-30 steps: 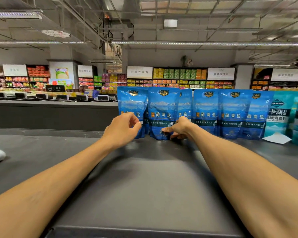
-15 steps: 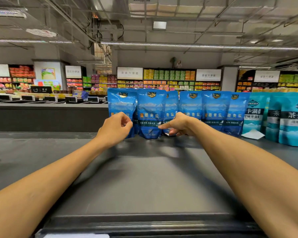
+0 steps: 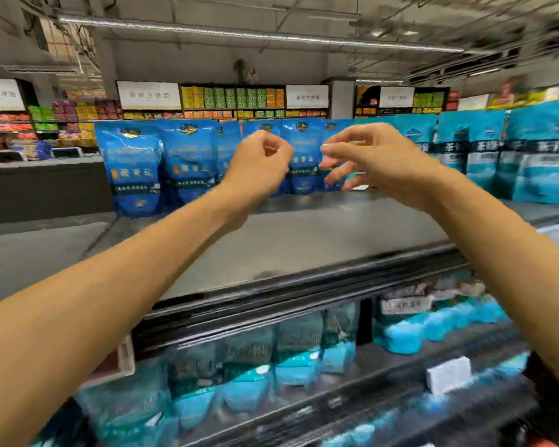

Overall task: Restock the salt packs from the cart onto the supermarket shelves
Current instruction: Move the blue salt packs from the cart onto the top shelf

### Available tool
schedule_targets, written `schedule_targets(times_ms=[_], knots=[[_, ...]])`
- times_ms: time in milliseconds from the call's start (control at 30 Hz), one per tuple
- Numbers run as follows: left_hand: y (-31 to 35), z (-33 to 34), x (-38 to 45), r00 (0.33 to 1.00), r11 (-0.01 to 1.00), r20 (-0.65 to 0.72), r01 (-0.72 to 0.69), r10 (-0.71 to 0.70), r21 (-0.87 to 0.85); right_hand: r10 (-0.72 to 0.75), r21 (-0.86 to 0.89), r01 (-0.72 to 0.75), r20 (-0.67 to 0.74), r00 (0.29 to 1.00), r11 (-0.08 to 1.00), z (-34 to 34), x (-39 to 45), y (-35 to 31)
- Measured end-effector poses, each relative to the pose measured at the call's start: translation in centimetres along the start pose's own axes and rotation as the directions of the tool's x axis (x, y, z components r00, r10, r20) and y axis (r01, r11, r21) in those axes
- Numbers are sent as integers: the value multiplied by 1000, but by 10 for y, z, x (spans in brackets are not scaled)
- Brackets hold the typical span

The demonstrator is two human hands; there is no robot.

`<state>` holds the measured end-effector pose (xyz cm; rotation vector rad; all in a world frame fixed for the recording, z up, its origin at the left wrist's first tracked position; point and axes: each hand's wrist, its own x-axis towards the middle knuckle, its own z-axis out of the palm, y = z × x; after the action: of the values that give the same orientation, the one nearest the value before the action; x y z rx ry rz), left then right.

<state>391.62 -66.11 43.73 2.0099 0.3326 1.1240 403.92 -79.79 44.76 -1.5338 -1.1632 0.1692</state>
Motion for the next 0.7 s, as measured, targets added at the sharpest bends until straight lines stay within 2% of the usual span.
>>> schedule_targets(times_ms=[100,200,333,433,533,667,700], knots=[[35,64,-24,991,982,130,4,21,-188,-22,65,31,-142,990,997,-51,-69,15],[58,129,-51,966,932,257,94,-1,-350,17,70,3,-285,958,998,-97,-140,46],[64,224,-104,919,881,392,167,23,-443,64,12,-68,-529,846,998,-151,-237,100],[53,304,-163,853,861,522,248,24,-444,147,12,-192,-690,709,981,-193,-324,147],[31,378,-231,757,843,652,376,-41,-384,272,92,-324,-774,571,942,-218,-407,198],[-11,470,-332,578,824,800,524,-159,-215,455,295,-456,-841,293,840,-223,-511,272],[-24,491,-360,509,821,839,552,-191,-148,497,353,-482,-843,208,802,-218,-537,291]])
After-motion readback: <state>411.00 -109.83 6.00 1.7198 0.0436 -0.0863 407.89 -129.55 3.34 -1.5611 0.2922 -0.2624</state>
